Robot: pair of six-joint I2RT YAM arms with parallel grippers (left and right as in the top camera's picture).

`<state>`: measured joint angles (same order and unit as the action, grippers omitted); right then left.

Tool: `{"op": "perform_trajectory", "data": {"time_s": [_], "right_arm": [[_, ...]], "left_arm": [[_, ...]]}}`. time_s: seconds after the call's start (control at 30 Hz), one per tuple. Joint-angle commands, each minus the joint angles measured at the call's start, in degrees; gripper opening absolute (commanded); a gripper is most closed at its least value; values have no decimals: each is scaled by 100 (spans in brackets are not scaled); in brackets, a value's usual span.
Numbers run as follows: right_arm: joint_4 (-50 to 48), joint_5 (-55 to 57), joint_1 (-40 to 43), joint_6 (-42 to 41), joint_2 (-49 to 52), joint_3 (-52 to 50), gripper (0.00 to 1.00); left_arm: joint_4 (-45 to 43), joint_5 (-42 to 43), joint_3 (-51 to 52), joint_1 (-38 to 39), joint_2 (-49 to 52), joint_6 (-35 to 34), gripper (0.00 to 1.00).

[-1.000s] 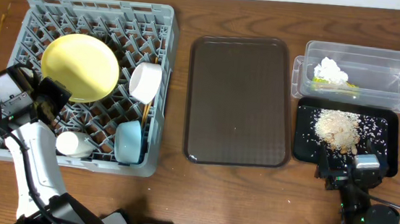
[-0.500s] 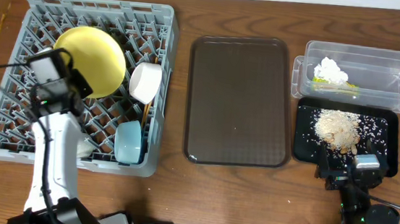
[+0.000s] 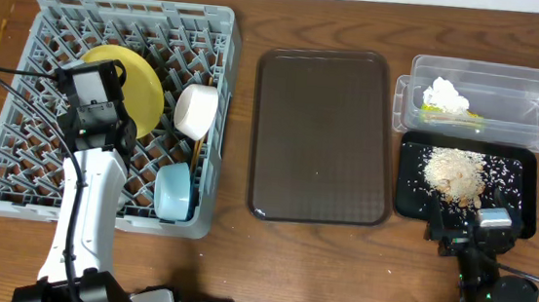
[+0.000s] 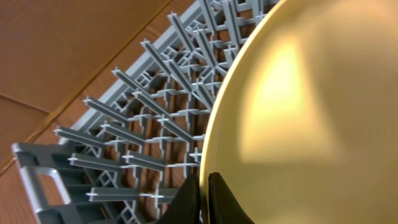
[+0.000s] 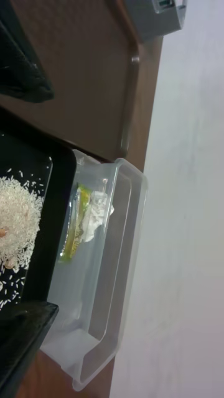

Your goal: Sort waste into correct bins and load items into the dishwasher

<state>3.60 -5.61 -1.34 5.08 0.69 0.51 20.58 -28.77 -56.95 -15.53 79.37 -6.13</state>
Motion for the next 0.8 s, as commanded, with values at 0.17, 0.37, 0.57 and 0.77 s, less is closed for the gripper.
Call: {"op": "perform_trajectory", "data": {"time_s": [0.17, 0.37, 0.57, 0.77], "right_arm": [[7, -24, 20, 57, -31, -20, 99], [7, -24, 20, 57, -31, -20, 99], [7, -26, 22, 57, -31, -20, 99], [7, -24, 20, 57, -31, -20, 99]], "left_arm": [[177, -321, -7, 243, -57, 46, 8], [409, 393, -7, 437, -417, -356, 22], [866, 673, -7, 437, -1056, -457, 38], [1311, 1104, -7, 437, -1709, -774, 50]]}}
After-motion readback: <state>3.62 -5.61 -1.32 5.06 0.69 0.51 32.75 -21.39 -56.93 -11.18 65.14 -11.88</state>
